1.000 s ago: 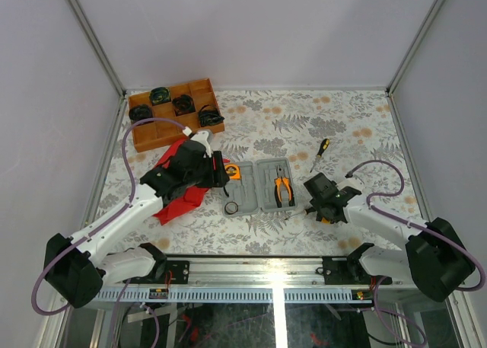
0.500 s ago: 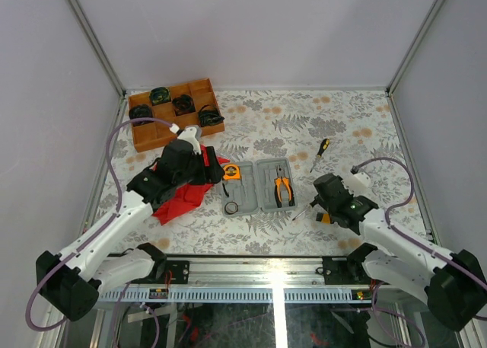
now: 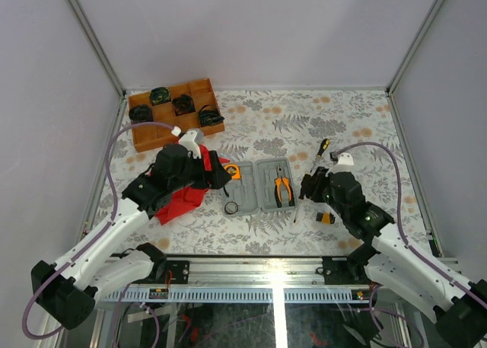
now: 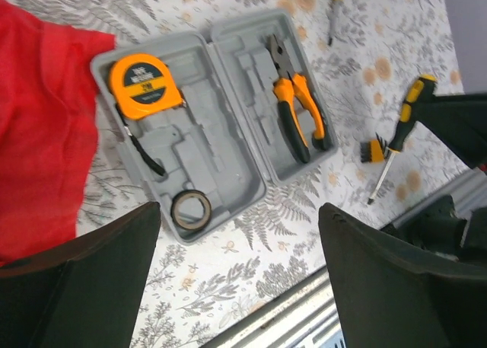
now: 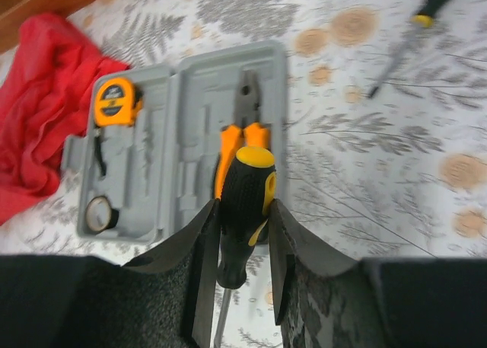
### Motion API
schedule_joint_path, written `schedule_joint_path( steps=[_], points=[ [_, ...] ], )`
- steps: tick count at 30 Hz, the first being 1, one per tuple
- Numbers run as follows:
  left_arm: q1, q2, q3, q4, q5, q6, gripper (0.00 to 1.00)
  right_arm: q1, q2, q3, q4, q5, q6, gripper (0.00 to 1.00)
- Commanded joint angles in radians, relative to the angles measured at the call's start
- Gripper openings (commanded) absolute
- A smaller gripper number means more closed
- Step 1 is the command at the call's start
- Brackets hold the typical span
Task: Sort the tools into containers
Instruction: Pick up the screwdriver from the center of the board.
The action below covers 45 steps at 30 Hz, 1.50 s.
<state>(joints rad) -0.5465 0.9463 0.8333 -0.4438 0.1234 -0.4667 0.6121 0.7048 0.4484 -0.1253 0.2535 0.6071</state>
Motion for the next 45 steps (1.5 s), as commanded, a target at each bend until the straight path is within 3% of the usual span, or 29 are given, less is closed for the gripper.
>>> schedule_joint_path(
  steps=[1,5,14,20,28,36,38,41,45],
  points=[
    [0.008,-0.004,-0.041,0.111,0.148,-0.024,0.84,-0.006,0.105,0.081,0.170,-0.245,-0.064,0.04],
    [-0.016,-0.018,-0.095,0.193,0.208,-0.070,0.84,0.019,0.244,0.094,0.385,-0.373,0.030,0.02],
    [-0.119,-0.047,-0.249,0.383,0.195,-0.194,0.80,0.202,0.449,0.188,0.604,-0.326,0.086,0.01],
    [-0.171,-0.051,-0.310,0.500,0.210,-0.250,0.75,0.242,0.530,0.195,0.760,-0.341,0.180,0.01],
    [-0.188,-0.021,-0.330,0.514,0.212,-0.245,0.53,0.245,0.576,0.207,0.855,-0.389,0.253,0.01],
    [-0.200,-0.010,-0.329,0.522,0.209,-0.244,0.31,0.247,0.551,0.200,0.824,-0.354,0.230,0.03],
    [-0.205,-0.009,-0.322,0.509,0.201,-0.241,0.18,0.246,0.537,0.203,0.804,-0.341,0.219,0.05],
    [-0.213,-0.010,-0.315,0.494,0.187,-0.239,0.01,0.247,0.515,0.202,0.788,-0.327,0.208,0.10],
    [-0.214,-0.009,-0.315,0.488,0.171,-0.250,0.00,0.247,0.494,0.183,0.786,-0.307,0.215,0.34]
  ],
)
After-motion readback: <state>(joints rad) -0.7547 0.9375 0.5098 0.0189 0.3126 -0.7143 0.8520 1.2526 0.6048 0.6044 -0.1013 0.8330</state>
